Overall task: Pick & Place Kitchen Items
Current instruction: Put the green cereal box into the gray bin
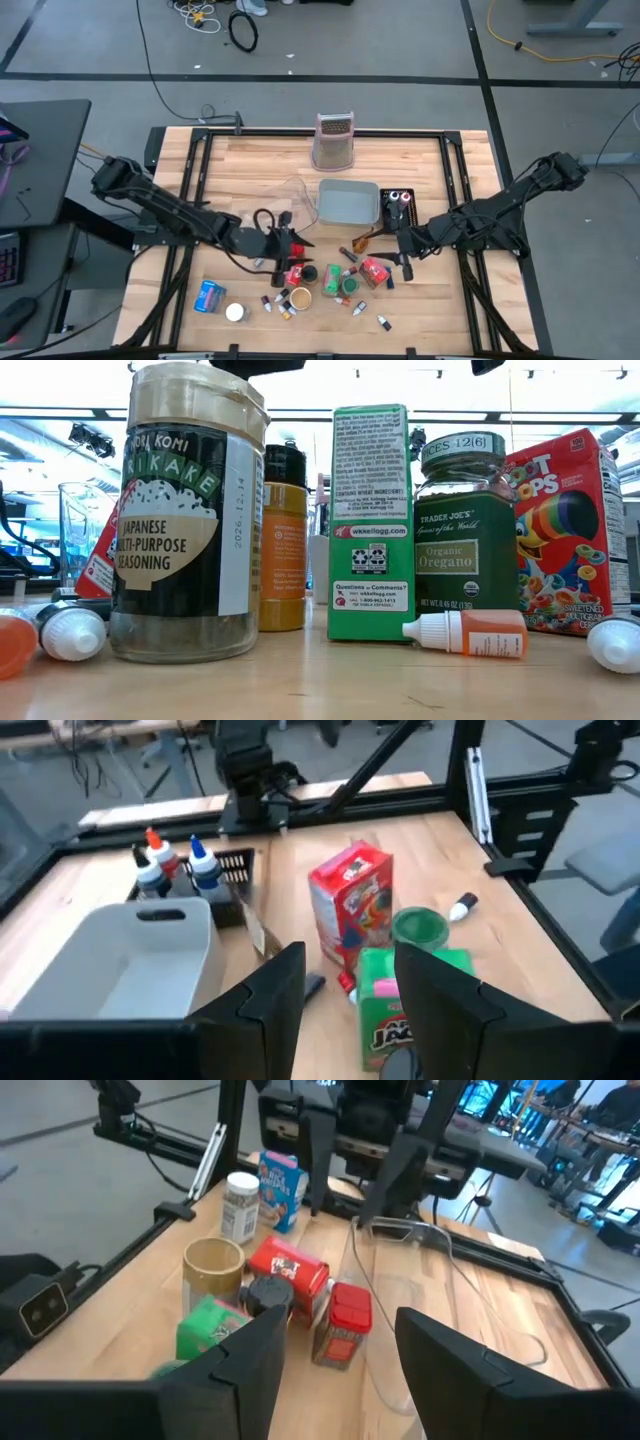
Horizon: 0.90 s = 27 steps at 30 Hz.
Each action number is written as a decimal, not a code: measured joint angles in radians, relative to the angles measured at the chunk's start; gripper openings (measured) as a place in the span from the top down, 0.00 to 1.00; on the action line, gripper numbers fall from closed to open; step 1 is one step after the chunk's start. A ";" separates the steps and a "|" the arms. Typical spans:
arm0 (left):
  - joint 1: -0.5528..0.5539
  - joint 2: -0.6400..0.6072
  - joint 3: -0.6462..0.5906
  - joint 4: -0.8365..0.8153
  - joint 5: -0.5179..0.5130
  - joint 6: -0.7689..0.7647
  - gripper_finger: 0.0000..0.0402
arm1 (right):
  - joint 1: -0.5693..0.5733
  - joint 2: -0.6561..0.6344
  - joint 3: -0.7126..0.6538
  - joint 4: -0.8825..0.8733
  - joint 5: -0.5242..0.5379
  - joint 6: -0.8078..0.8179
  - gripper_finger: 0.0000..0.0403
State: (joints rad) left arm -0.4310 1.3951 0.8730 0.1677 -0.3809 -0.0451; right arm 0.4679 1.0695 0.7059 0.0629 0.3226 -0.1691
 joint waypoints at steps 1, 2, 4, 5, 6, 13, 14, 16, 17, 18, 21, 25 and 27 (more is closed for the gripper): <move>-0.004 0.000 0.000 0.001 0.002 0.013 0.59 | 0.000 0.000 0.000 0.002 0.001 0.002 0.50; -0.009 -0.001 0.000 0.001 0.010 0.031 0.59 | 0.000 0.000 0.000 0.002 0.003 0.003 0.50; -0.018 -0.007 0.000 0.005 0.034 0.061 0.59 | 0.000 0.002 0.000 0.002 0.009 0.003 0.50; -0.019 -0.008 0.001 0.006 0.044 0.083 0.59 | 0.000 0.002 0.000 0.003 0.009 0.003 0.50; -0.019 -0.008 0.001 0.005 0.051 0.101 0.59 | 0.000 0.002 0.000 0.003 0.009 0.003 0.50; -0.018 -0.008 0.001 -0.018 0.080 0.121 0.59 | -0.001 0.062 0.000 0.044 -0.001 0.013 0.50; -0.018 -0.007 0.001 -0.018 0.079 0.121 0.59 | -0.001 0.080 0.000 0.065 -0.002 0.022 0.50; -0.019 -0.007 0.001 -0.018 0.066 0.120 0.57 | -0.001 0.121 0.000 0.116 -0.002 0.034 0.48; -0.019 -0.007 0.001 -0.018 0.050 0.114 0.57 | -0.001 0.144 0.000 0.143 -0.001 0.031 0.47; -0.019 -0.007 0.001 -0.018 0.033 0.110 0.55 | -0.001 0.168 0.000 0.172 -0.001 0.017 0.46; -0.018 -0.007 0.001 -0.019 -0.016 0.109 0.51 | -0.005 0.235 0.000 0.241 -0.001 -0.052 0.41; -0.018 -0.007 0.001 -0.019 -0.035 0.107 0.46 | -0.019 0.315 0.000 0.360 -0.025 -0.070 0.33; -0.018 -0.007 0.001 -0.019 -0.034 0.105 0.45 | -0.031 0.344 0.000 0.411 -0.112 -0.036 0.30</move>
State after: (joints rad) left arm -0.4492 1.3876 0.8738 0.1482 -0.4152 0.0597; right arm 0.4366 1.4138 0.7059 0.4735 0.2107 -0.2049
